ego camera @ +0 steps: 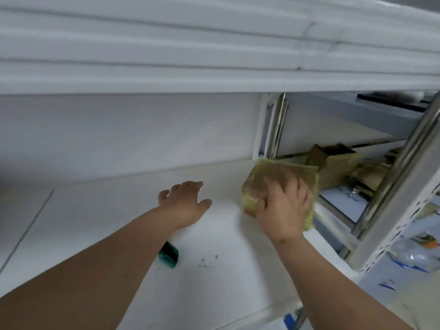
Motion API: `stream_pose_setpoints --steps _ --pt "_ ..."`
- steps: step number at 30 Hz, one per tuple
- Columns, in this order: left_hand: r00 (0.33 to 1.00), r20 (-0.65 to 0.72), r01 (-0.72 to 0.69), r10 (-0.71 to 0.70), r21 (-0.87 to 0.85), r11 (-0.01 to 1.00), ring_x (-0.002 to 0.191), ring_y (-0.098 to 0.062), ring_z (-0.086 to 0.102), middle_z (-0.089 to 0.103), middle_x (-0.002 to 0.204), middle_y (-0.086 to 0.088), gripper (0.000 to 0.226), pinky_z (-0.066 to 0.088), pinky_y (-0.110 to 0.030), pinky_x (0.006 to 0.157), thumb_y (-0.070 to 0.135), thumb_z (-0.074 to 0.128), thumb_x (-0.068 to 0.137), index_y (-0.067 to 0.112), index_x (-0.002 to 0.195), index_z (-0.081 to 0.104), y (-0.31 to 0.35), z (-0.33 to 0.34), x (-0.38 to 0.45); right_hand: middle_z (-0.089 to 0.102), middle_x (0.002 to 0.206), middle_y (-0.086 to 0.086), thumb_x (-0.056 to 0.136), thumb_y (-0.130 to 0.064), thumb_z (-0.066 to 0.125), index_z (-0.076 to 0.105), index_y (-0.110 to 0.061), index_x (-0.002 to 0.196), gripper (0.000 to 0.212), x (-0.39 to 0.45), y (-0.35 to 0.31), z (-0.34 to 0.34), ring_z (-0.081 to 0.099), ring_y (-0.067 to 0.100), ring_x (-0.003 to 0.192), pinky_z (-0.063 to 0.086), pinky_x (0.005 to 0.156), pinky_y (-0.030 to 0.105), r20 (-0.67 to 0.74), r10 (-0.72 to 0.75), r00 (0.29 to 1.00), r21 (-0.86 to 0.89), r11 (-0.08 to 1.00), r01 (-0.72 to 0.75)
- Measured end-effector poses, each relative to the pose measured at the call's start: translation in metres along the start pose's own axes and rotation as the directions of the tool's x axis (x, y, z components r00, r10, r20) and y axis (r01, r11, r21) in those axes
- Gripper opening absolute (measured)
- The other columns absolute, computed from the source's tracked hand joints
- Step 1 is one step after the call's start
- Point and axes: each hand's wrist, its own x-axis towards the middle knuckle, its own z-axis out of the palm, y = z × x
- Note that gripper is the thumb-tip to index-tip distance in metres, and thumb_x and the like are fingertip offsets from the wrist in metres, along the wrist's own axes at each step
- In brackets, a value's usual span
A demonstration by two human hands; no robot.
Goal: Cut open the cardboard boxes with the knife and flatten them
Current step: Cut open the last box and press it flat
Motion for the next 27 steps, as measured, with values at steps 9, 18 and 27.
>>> stream_pose_setpoints --steps 9,18,27 --pt "0.987 0.159 0.113 -0.024 -0.584 0.804 0.146 -0.023 0.026 0.022 0.161 -0.001 0.071 0.025 -0.033 0.112 0.043 0.049 0.099 0.026 0.157 0.011 0.101 0.026 0.019 0.023 0.159 0.012 0.091 -0.026 0.061 0.016 -0.012 0.156 0.080 0.017 0.063 -0.017 0.026 0.032 0.143 0.026 0.117 0.045 0.329 0.281 0.901 0.409 0.818 -0.405" --pt "0.957 0.146 0.275 -0.252 -0.739 0.615 0.117 -0.023 0.056 0.057 0.134 -0.005 0.047 0.043 -0.033 0.098 0.027 0.053 0.099 0.015 0.144 0.045 0.086 0.023 0.010 0.055 0.110 -0.015 0.081 0.009 0.057 0.035 -0.041 0.126 0.070 0.033 0.069 -0.011 0.058 0.006 0.093 0.056 0.083 0.039 0.544 0.222 0.809 0.650 0.499 -0.574" --pt "0.919 -0.107 0.163 -0.380 -0.775 0.611 0.091 -0.016 0.061 0.061 0.102 0.008 0.026 0.050 -0.026 0.072 0.002 0.061 0.085 0.017 0.106 0.059 0.033 0.011 -0.031 0.064 0.105 -0.001 0.094 -0.024 0.055 0.067 -0.031 0.100 0.015 0.032 0.018 -0.012 0.061 0.007 0.089 0.046 0.070 0.023 0.566 0.133 0.814 0.745 0.342 -0.573"
